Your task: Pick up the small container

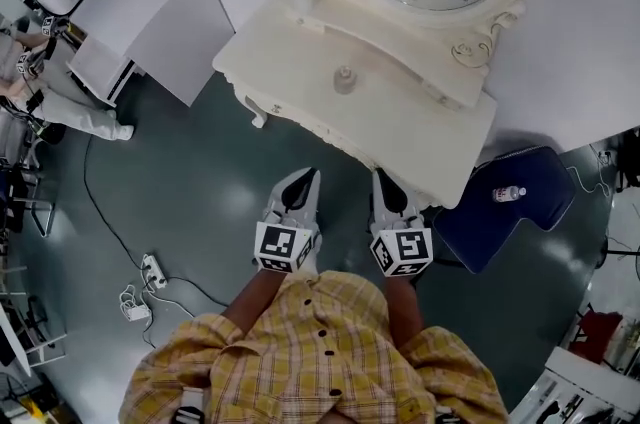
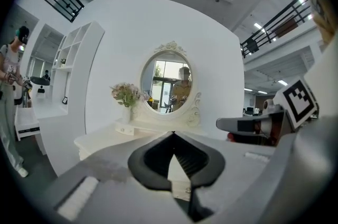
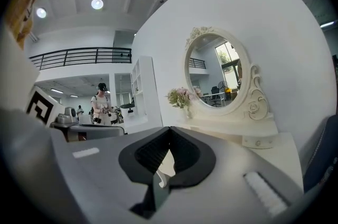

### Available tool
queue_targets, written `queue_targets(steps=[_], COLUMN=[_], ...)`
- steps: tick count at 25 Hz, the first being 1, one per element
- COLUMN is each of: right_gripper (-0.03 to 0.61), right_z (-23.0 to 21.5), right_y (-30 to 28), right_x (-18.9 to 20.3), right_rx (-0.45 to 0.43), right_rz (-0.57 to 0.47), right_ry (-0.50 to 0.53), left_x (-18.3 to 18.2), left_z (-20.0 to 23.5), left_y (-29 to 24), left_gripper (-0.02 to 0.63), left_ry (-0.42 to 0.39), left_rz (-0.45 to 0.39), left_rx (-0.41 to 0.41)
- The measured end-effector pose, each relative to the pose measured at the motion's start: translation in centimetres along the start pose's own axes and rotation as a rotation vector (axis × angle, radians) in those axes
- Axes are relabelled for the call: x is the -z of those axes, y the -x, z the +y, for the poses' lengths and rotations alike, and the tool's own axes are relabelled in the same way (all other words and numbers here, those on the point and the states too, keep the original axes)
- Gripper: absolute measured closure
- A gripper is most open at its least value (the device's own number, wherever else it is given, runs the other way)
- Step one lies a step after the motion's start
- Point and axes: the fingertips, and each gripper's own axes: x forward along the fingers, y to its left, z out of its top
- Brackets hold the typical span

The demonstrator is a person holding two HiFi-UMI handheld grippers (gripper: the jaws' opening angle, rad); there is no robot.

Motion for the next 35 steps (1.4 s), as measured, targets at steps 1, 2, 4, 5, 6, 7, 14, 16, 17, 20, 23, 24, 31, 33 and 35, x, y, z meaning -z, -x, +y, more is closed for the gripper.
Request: queue_targets(steps=[1,2,4,5,6,7,14,16,17,20,23,24,31,33,35], right_gripper=[0.577,0.577,0.577,0.577,0.577,0.577,0.577,0.577,0.577,0.577,0.577,0.577,0.577,0.577,0.577], right_z=[-0.2,-0.4,-1.0,-1.3,-1.5,-1.7,-2.6,-3.0,-3.2,-3.6,-4.0,-4.1,-4.6,-5.0,-5.2], right_y=[-0.9,-1.8,-3.5,-4.3,-5.1,-5.8,-10.7,-11.9,-12.4,-13.9,-15.0,-15.3,-16.4,-16.4,-16.4], right_x=[-0.2,-0.5,-1.0,-1.3,-1.5,-1.8,-2.7,-2.7,-2.7,-2.8,-2.7,-2.8,-2.8,-2.7,-2.6], right_rx=[0.006,0.014,0.033,0.041,0.049,0.055,0.1,0.118,0.126,0.145,0.164,0.17,0.204,0.209,0.21], right_rz=[0.001,0.002,0.003,0.003,0.003,0.002,0.003,0.003,0.003,0.002,0.003,0.004,0.008,0.011,0.013], right_ry=[0.0,-0.001,-0.003,-0.004,-0.005,-0.006,-0.006,-0.012,-0.015,-0.021,-0.027,-0.029,-0.03,-0.033,-0.036], left_x=[-0.4,-0.7,-1.3,-1.5,-1.8,-2.0,-3.0,-3.1,-3.1,-3.2,-3.3,-3.3,-3.0,-2.9,-2.4], left_z=[0.6,1.2,2.1,2.5,2.9,3.3,6.4,7.1,7.5,8.6,9.3,9.6,10.7,10.4,10.3], left_y=[-0.8,-1.6,-3.2,-4.0,-4.7,-5.4,-9.9,-10.9,-11.4,-12.7,-13.7,-14.0,-15.6,-15.9,-16.0], left_gripper=[0.614,0.614,0.614,0.614,0.614,0.614,0.614,0.614,0.614,0.614,0.614,0.614,0.614,0.614,0.614], left_ry=[-0.002,-0.005,-0.009,-0.011,-0.012,-0.013,-0.023,-0.026,-0.028,-0.033,-0.041,-0.041,-0.043,-0.044,-0.04], left_rz=[0.001,0.002,0.007,0.011,0.017,0.023,0.039,0.043,0.045,0.052,0.055,0.057,0.075,0.077,0.086], left_rx=[0.009,0.019,0.04,0.053,0.066,0.078,0.147,0.165,0.174,0.196,0.216,0.221,0.234,0.242,0.245])
